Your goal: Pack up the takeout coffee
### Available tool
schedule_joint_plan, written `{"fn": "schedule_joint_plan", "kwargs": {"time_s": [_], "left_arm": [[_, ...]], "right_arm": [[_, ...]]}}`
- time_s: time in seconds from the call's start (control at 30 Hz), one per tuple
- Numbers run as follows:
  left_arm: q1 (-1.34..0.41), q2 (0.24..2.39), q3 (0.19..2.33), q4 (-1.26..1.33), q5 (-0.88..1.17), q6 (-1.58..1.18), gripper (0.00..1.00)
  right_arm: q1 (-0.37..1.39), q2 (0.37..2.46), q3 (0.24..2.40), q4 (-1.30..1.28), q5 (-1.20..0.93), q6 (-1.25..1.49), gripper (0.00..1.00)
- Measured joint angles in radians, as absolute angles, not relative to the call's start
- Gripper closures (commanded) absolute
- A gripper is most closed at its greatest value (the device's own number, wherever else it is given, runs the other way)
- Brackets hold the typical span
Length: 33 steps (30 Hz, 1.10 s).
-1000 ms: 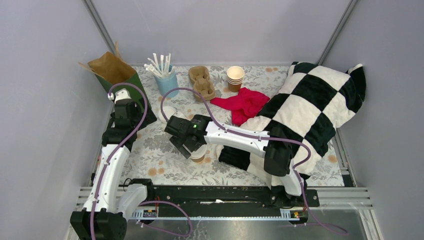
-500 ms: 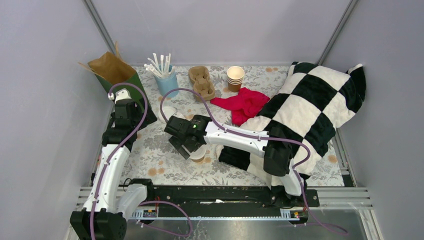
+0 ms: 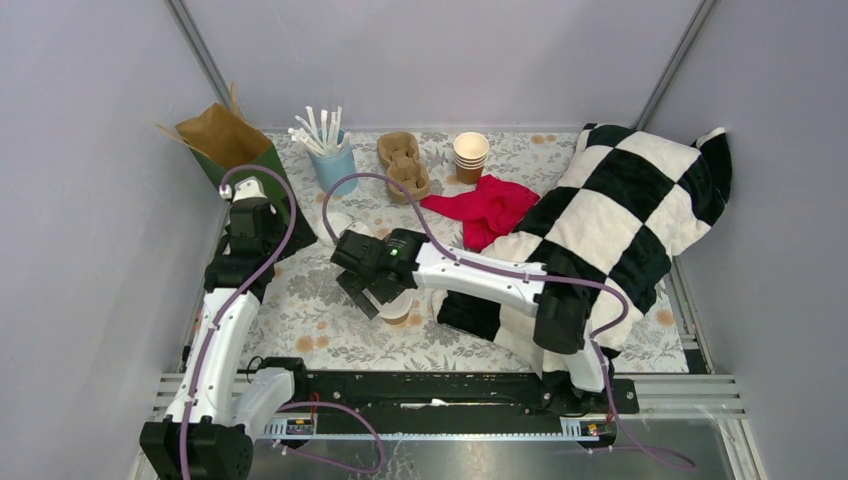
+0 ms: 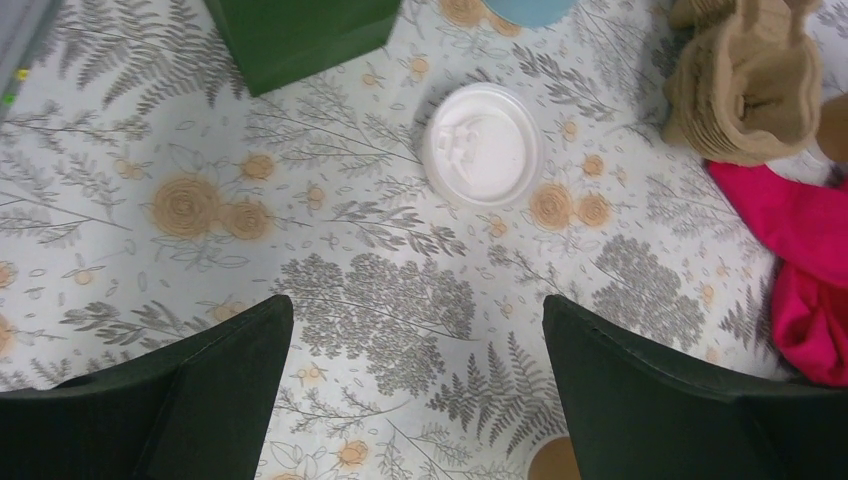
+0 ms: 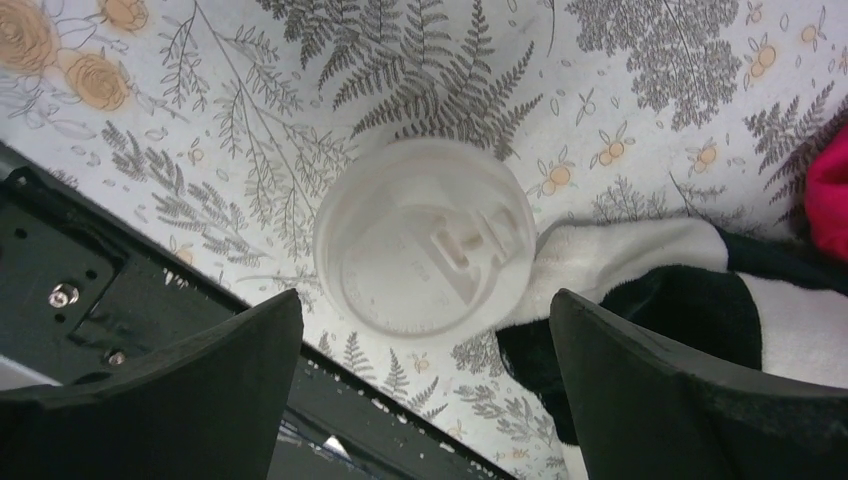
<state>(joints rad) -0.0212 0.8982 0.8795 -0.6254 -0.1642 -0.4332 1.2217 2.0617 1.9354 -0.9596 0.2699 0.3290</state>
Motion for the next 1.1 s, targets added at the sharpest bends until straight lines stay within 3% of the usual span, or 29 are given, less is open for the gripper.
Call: {"fn": "schedule_joint_plan", "kwargs": {"time_s": [0.17,0.23,0.4,0.6,0.67,1.1], "left_arm": [[-0.046,0.905,0.879,-0.628,-0.046,-0.436,0.02],[-0.051,0.905,0.879,-0.634,0.036,-0.453,0.07],[-0.075,0.850,0.813,-0.619,0.270,-0.557,0.27],[-0.117,0.713,0.643,-0.618,0.427,-0.672,0.59],[-0.123,0.685,0.592,-0.619,0.461,-0.705,0.61],[-0.190,0.683,0.475,-0.569,0.539,-0.822,0.63]], "right_arm": [[1.203,1.864,1.728,-0.870,0.200,0.346,0.01],[1.160,1.745,1.596,-0.790,0.105,0.361,0.02],[0.937,1.500,1.266,-0.525,-0.181,0.436,0.06],[0.779,1.475,1.070,-0.254,-0.472,0.531,0.15],[0.770,1.499,1.052,-0.194,-0.533,0.552,0.20],[0.768,1.667,1.051,-0.034,-0.673,0.586,0.27]]}}
